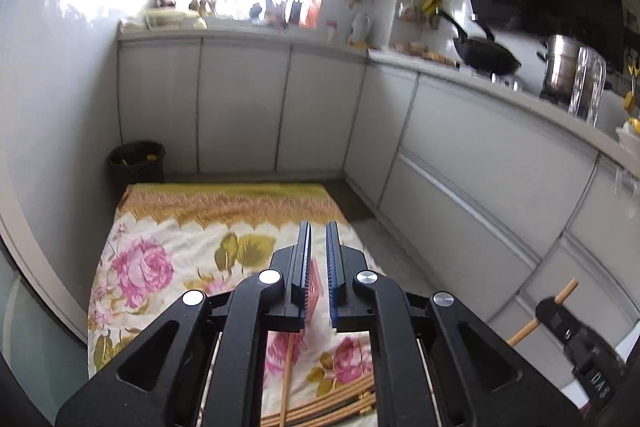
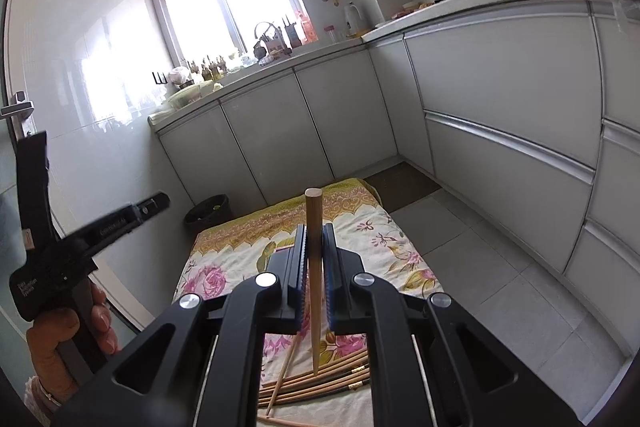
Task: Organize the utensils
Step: 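Lift both held chopsticks upright and carry them toward the pink basket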
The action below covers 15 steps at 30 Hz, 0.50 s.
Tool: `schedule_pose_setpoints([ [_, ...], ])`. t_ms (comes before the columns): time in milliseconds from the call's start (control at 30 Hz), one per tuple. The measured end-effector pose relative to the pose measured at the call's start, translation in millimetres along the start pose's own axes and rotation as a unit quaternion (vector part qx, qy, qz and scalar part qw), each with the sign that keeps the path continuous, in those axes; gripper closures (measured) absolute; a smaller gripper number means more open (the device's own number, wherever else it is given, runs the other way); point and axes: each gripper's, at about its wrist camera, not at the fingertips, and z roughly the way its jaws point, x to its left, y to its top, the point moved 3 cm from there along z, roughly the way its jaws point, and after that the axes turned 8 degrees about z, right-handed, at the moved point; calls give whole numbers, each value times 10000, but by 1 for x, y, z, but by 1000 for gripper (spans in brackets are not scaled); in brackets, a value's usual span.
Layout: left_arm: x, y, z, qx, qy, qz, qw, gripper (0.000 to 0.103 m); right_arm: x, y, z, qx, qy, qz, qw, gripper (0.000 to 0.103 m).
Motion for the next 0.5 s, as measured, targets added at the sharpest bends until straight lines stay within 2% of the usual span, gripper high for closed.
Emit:
schedule_pose_setpoints([
  [33, -3, -14, 22, 568, -163, 232, 9980, 95, -5, 0, 6, 102, 1, 95, 9999, 95],
  [67, -6, -34, 46, 1207, -334, 455, 9911, 93, -11, -1, 12, 210, -5, 192, 9996, 95],
  [100, -7, -56, 68, 1835, -485, 623, 9798, 84, -16, -2, 19, 318, -24, 287, 9991, 95],
  [133, -8, -79, 89, 2373, -579, 697, 9672, 81, -22, -6, 25, 420, -37, 370, 9984, 95],
  [200, -7, -114, 120, 2980, -553, 721, 9502, 80, -32, -12, 38, 607, -88, 520, 9968, 95],
  [233, -4, -128, 133, 3197, -451, 730, 9436, 79, -36, -16, 44, 691, -114, 583, 9958, 95],
  [300, 1, -145, 154, 3399, -282, 668, 9377, 74, -44, -23, 54, 867, -151, 676, 9938, 95],
  [500, 2, -148, 193, 3429, 105, 1086, 9330, 68, -64, -31, 72, 1042, -248, 880, 9903, 95],
])
